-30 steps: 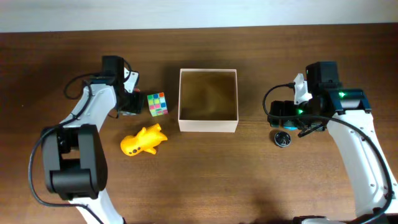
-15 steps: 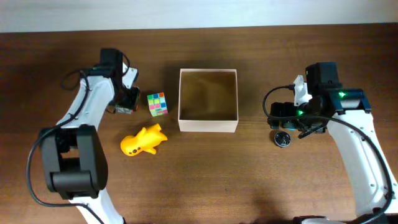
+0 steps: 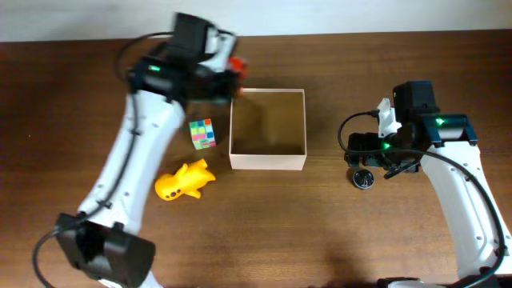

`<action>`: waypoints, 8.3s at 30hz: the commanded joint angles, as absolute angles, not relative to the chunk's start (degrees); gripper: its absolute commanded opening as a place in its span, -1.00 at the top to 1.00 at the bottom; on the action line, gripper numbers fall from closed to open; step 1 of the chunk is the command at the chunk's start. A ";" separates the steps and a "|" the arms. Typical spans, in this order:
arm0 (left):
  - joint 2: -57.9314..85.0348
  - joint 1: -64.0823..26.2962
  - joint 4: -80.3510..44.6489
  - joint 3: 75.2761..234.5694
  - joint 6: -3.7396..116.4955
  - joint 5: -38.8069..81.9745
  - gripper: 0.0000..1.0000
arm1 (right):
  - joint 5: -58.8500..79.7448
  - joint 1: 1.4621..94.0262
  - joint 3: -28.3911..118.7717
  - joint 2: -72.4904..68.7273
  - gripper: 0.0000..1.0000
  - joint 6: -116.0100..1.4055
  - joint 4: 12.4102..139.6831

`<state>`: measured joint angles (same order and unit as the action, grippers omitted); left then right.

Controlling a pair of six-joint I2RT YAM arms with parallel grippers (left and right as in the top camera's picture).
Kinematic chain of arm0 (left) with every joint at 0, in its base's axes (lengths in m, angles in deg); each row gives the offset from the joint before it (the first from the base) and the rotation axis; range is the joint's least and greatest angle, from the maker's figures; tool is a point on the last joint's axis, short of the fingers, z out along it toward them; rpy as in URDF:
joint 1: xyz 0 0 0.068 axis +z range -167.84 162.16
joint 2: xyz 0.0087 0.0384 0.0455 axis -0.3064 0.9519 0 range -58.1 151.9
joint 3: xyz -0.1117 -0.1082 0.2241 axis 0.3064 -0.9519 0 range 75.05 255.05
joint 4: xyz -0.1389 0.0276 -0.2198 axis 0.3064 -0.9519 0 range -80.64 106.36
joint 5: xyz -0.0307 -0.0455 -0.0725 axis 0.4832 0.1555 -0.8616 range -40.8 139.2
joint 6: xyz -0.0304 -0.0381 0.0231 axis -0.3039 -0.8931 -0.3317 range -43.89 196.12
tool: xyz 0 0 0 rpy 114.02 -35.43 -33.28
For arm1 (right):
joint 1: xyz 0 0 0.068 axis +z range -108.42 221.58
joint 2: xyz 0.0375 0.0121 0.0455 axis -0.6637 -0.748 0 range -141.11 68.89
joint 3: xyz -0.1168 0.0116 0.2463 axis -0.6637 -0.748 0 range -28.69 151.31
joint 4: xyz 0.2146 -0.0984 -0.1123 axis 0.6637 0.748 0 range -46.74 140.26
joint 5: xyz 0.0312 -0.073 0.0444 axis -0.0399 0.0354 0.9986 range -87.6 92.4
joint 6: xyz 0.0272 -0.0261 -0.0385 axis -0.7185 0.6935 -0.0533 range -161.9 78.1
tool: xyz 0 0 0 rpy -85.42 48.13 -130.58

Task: Pack container
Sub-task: 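Carry the truck over the white box and release it inside, then move the left gripper to the Rubik's cube and grasp it, then lift the cube into the box and open the left gripper, then lower the left gripper onto the yellow rubber toy and grasp it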

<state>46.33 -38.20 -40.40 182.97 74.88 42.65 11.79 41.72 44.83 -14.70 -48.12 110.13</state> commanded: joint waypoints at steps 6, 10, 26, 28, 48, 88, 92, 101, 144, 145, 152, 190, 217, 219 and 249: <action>54.11 -45.15 -39.35 183.27 55.30 53.12 0.25 | 12.10 41.50 45.88 -14.53 -0.97 -48.30 110.61; 58.65 -45.18 -39.37 183.25 54.90 53.12 0.25 | 12.10 41.50 45.88 -14.53 -0.97 -48.30 110.81; 67.05 -45.18 -39.41 183.25 54.92 53.15 -0.03 | 12.08 41.50 45.88 -14.53 -0.97 -48.28 111.05; 67.05 -45.18 -39.41 183.25 54.92 53.15 -0.08 | 12.08 41.50 45.88 -14.53 -0.97 -48.28 111.05; 66.92 -45.46 -47.85 192.34 54.49 48.03 -0.16 | 9.04 41.50 45.88 -14.53 -0.97 -48.08 112.71; 76.79 -51.16 -49.25 192.43 52.32 61.28 0.75 | 8.40 41.50 45.88 -14.53 -0.97 -48.08 112.73; 76.77 -51.06 -49.27 193.04 52.35 60.25 0.52 | 7.49 41.50 45.86 -14.53 -0.97 -48.08 113.06; 75.68 -51.08 -58.69 206.75 53.70 47.83 -0.22 | 7.51 41.50 45.86 -14.53 -0.97 -48.10 113.13; 75.40 -30.05 -57.58 189.26 54.88 45.10 -0.39 | 7.51 41.50 45.84 -14.53 -0.97 -48.10 113.11; 75.40 -30.05 -57.51 188.98 54.88 45.12 -0.33 | 7.51 41.50 45.84 -14.53 -0.97 -48.10 113.11; 75.40 -30.05 -57.38 188.65 54.90 45.08 0.13 | 7.51 41.50 45.84 -14.53 -0.97 -48.10 113.15; 81.14 -52.52 -64.07 223.12 60.21 55.24 0.24 | 7.51 41.50 45.84 -14.53 -0.97 -48.10 113.78; 89.10 -52.43 -61.36 225.52 56.02 50.02 -0.66 | 7.53 41.50 45.84 -14.53 -0.97 -48.10 113.76; 89.10 -52.17 -63.46 227.88 56.04 50.02 -0.68 | 7.53 41.50 45.84 -14.53 -0.97 -48.10 113.76; 49.41 -44.28 -80.33 212.45 70.97 60.71 -0.73 | 7.53 41.50 45.84 -14.53 -0.97 -48.10 115.01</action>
